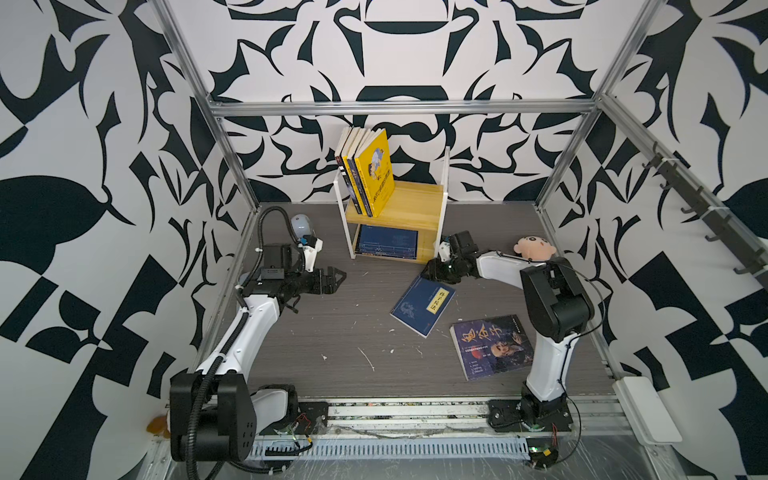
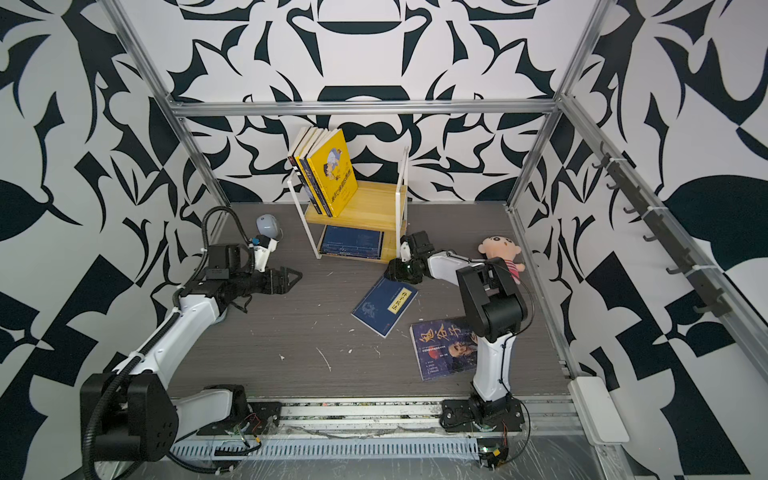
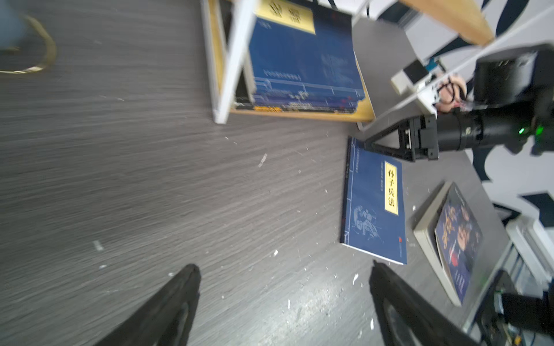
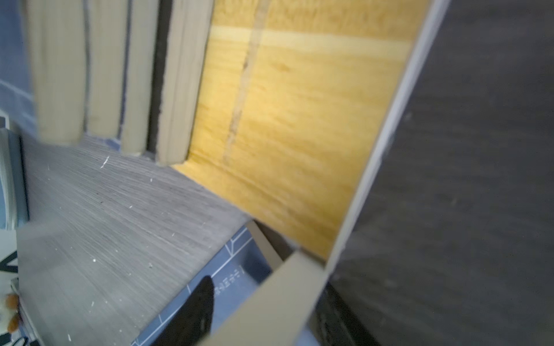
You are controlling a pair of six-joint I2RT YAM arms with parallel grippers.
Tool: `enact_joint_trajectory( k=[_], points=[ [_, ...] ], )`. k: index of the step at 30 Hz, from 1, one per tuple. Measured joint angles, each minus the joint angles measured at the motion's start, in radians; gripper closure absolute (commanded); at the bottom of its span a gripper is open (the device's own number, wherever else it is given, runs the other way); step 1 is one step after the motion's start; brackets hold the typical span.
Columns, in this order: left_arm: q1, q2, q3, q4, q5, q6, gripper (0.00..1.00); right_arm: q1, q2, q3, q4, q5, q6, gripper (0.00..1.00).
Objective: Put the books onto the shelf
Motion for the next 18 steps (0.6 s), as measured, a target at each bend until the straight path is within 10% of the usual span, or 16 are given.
enact_joint_trajectory(
  k=[10, 18],
  points=[
    [-0.175, 0.135, -0.003, 0.101, 0.002, -0.149, 0.13, -0.012, -0.411, -0.298, -0.032, 0.205, 0.249, 0.37],
    [-0.263, 0.228, -0.023, 0.156, -0.001, -0.235, 0.12, 0.117, -0.509, -0.454, -0.002, 0.257, 0.447, 0.58]
  ],
)
